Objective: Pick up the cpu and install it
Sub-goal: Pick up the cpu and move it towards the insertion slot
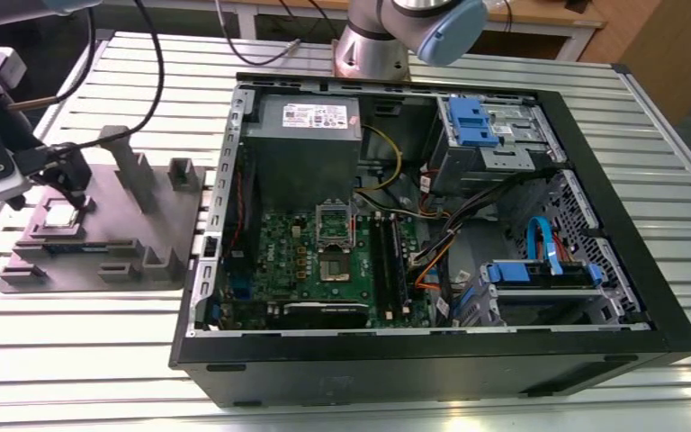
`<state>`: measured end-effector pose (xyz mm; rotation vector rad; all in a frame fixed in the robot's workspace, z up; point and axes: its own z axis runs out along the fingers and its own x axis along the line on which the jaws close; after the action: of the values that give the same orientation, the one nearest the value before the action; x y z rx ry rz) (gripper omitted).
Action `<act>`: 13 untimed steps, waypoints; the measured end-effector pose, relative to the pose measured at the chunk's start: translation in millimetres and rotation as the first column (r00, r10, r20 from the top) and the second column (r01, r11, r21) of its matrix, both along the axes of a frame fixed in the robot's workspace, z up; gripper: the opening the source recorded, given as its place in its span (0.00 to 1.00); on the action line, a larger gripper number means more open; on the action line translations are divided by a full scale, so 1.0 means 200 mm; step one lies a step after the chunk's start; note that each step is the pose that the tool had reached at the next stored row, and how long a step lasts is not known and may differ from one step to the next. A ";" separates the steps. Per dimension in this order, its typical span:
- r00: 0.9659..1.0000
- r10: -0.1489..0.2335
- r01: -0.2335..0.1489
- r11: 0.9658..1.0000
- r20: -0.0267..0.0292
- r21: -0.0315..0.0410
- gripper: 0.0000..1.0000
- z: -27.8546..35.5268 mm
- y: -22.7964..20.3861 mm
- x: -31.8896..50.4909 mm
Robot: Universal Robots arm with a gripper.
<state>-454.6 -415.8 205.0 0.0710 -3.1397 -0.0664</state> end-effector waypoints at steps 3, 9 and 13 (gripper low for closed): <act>1.000 -0.001 0.001 1.000 0.000 0.000 0.76 -0.027 0.000 0.000; 1.000 -0.006 0.006 1.000 0.000 0.000 0.76 -0.066 0.018 0.000; 1.000 -0.006 0.006 1.000 0.000 0.000 0.76 -0.074 0.019 0.000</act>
<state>-454.6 -412.1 190.1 0.0614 -3.1400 -0.0664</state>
